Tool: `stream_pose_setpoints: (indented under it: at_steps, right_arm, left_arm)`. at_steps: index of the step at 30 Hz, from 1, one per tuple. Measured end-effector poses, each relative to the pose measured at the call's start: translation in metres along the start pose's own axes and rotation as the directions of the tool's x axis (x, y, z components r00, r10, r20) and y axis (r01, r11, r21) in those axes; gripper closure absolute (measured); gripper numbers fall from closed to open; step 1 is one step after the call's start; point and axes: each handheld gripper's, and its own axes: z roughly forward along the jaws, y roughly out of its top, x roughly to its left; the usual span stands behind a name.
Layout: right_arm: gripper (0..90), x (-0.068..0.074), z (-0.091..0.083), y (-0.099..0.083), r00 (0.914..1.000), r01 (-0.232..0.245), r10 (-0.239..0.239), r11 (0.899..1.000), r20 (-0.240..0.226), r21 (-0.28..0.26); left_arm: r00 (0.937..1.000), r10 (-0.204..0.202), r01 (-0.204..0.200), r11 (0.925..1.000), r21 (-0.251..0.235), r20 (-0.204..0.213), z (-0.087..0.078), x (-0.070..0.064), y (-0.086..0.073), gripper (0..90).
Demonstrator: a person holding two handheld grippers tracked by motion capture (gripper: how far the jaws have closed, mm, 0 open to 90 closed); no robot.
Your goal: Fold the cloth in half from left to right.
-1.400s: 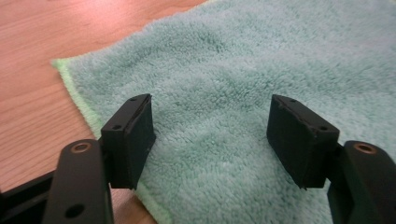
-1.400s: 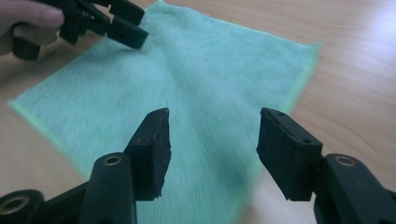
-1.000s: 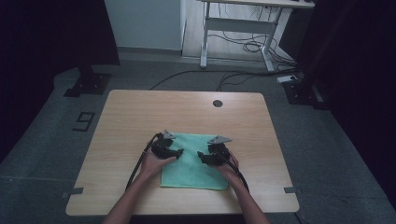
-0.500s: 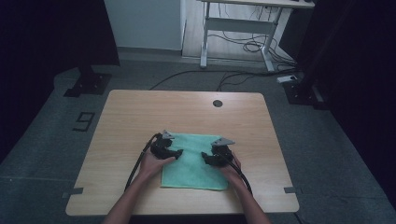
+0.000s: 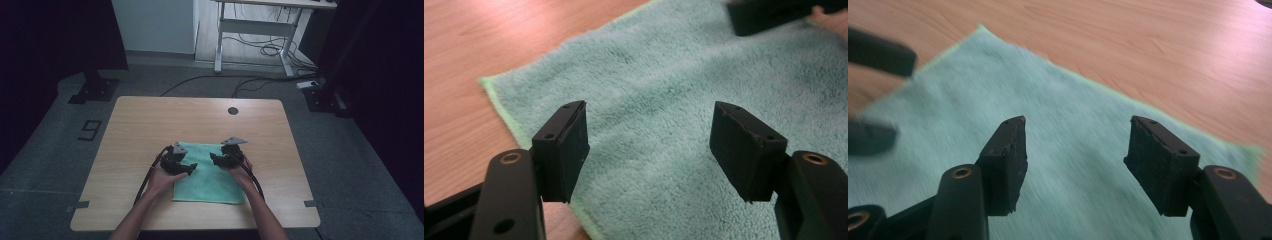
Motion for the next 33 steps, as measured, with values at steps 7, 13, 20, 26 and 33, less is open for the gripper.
stream_pose_setpoints:
  at_steps: [7,13,20,26,33]
  right_arm:
    - [40.0,0.015,0.035,0.009,0.9997,-0.002,0.003,1.0,-0.024,0.031]
    - [39.1,0.02,0.048,0.009,0.9982,0.043,-0.046,0.996,0.039,0.076]
    - [34.8,-0.016,0.031,-0.004,0.9918,-0.024,0.017,0.998,0.127,0.053]
    - [36.1,-0.031,0.023,-0.009,0.9891,-0.05,0.044,0.998,0.14,0.042]
    - [37.1,-0.034,0.009,-0.009,0.9904,-0.081,0.081,0.997,0.112,-0.004]
  left_arm:
    - [0.9988,-0.047,0.047,0.9982,0.038,0.013,0.015,0.011,-0.004,31.2]
    - [0.9995,-0.031,0.03,0.9987,0.04,0.008,0.015,0.01,-0.005,30.9]
    - [0.9996,-0.027,0.027,0.999,0.036,0.008,0.014,0.01,-0.006,31.0]
    - [0.9995,-0.031,0.03,0.9989,0.036,0.009,0.014,0.01,-0.006,31.0]
    - [0.9995,-0.026,0.026,0.9996,-0.008,0.017,0.001,0.009,-0.004,31.5]
